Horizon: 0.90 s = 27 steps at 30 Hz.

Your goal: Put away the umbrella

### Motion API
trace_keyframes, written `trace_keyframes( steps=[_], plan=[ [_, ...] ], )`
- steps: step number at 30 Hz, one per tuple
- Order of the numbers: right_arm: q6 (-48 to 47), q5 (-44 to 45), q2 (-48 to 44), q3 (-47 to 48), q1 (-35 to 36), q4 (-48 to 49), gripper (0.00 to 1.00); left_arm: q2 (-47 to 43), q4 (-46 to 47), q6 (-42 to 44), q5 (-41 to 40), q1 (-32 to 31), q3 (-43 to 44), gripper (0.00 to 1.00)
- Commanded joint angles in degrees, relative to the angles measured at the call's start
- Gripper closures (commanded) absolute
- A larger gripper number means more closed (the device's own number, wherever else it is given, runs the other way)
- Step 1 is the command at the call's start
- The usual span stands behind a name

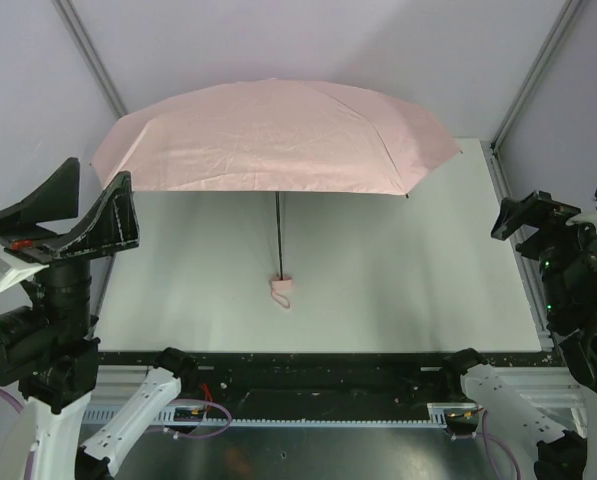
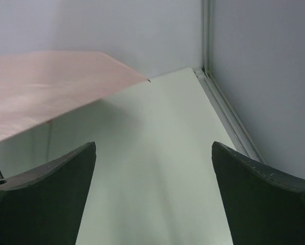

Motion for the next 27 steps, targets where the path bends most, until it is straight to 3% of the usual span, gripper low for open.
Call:
trace_keyframes(
  steps=[1, 9, 11, 14, 18, 21, 23, 27],
  plan=[
    [2.0, 5.4, -0.1, -1.2, -0.2, -3.9, 0.01, 1.3, -1.0, 2.3, -2.5, 0.4, 0.9, 0.01],
    [15.7, 9.3, -3.5, -12.0, -0.1, -12.6, 0.01, 0.0, -1.2, 0.5, -3.4, 0.4, -1.3, 0.01],
    [18.5, 5.5, -5.7, -16.8, 0.0, -12.3, 0.01, -0.8, -1.4, -1.3, -3.9, 0.4, -3.0, 0.01],
    [19.1, -7.0, -8.4, -24.8, -0.1, -6.6, 0.01, -2.6, -3.5, -3.7, -4.7, 0.4, -4.9, 0.01],
    [21.1, -25.2, -9.0, -37.3, 0.6, 5.8, 0.01, -7.5, -7.7, -4.5, -7.3, 0.4, -7.6, 0.01],
    [22.0, -34.6, -7.6, -47.6, 4.9, 21.3, 0.01, -12.5, -12.1, -2.8, -13.8, 0.1, -9.4, 0.01],
    [21.5, -34.7, -4.9, -53.0, 12.0, 33.4, 0.01, -16.1, -14.5, -1.4, -19.2, -0.4, -11.3, 0.01],
    [17.0, -21.3, 6.4, -60.5, 29.3, 63.4, 0.01, -22.3, -20.3, -2.1, -26.3, -2.6, -16.5, 0.01]
  ],
)
